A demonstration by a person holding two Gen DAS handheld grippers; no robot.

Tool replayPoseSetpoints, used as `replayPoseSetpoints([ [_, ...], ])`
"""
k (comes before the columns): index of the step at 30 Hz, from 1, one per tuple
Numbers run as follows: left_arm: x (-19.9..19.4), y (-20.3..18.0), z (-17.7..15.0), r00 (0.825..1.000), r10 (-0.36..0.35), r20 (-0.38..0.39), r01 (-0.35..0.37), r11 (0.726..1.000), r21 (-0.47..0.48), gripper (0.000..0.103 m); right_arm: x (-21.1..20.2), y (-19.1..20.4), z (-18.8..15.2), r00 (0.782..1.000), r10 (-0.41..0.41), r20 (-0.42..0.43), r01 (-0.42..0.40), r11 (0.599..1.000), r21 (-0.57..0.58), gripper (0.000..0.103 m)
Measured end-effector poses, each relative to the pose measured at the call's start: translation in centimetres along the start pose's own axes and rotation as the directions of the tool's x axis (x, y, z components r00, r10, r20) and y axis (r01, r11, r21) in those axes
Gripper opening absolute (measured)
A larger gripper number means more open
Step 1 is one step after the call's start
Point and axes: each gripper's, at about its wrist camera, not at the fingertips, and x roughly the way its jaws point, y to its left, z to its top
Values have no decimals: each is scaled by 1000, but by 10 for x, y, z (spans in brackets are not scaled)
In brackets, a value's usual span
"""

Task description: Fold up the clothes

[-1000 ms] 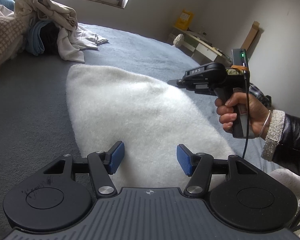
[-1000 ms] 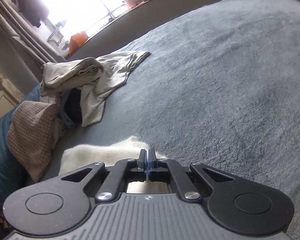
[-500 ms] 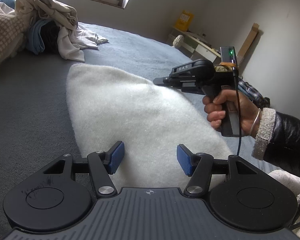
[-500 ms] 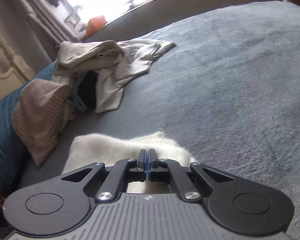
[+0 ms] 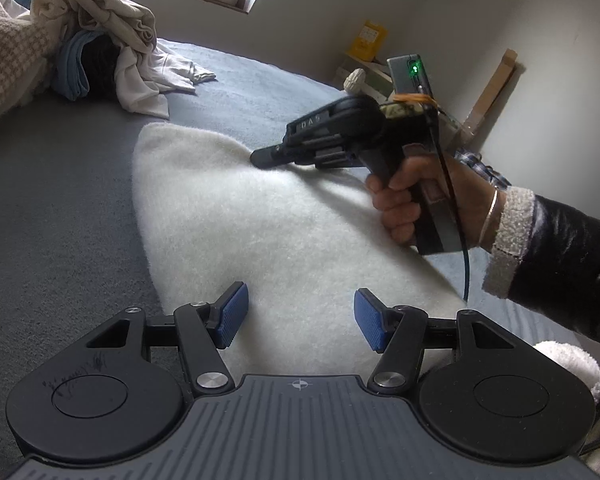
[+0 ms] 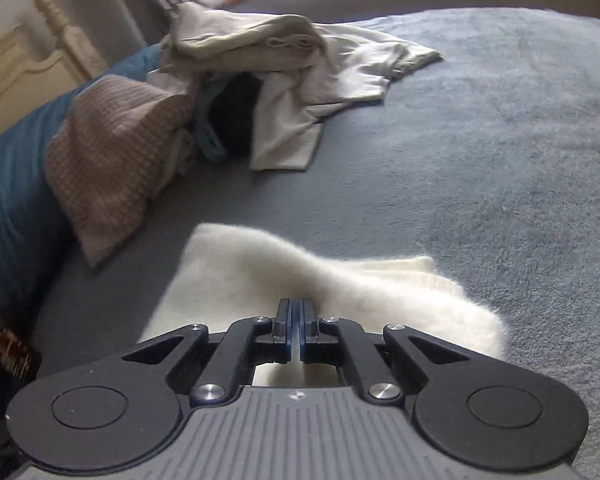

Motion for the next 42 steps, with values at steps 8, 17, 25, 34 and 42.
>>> replayPoseSetpoints([
  [8, -1, 3, -2, 1000, -13, -4, 13, 1000, -7, 59, -15, 40, 7, 992, 126, 16, -123, 985, -124, 4],
  [17, -2, 3, -3, 1000, -1, -4, 1, 1000, -15, 59, 30, 44, 12, 999, 53, -1, -52, 996, -75, 0],
  [25, -3, 4, -4, 1000, -12, -8, 11, 1000, -21, 60, -40, 3, 15, 989, 43, 139, -45, 999, 14, 5],
  [34, -1, 0, -2, 1000, 15, -13, -15, 1000, -12, 60, -94, -67, -5, 960, -240, 143, 208, 956, 209, 12],
  [42, 2, -8, 1, 998, 60, -34, -59, 998, 13, 61, -138, 6, -50, 984, -1, 181, 29, 988, -153, 12],
])
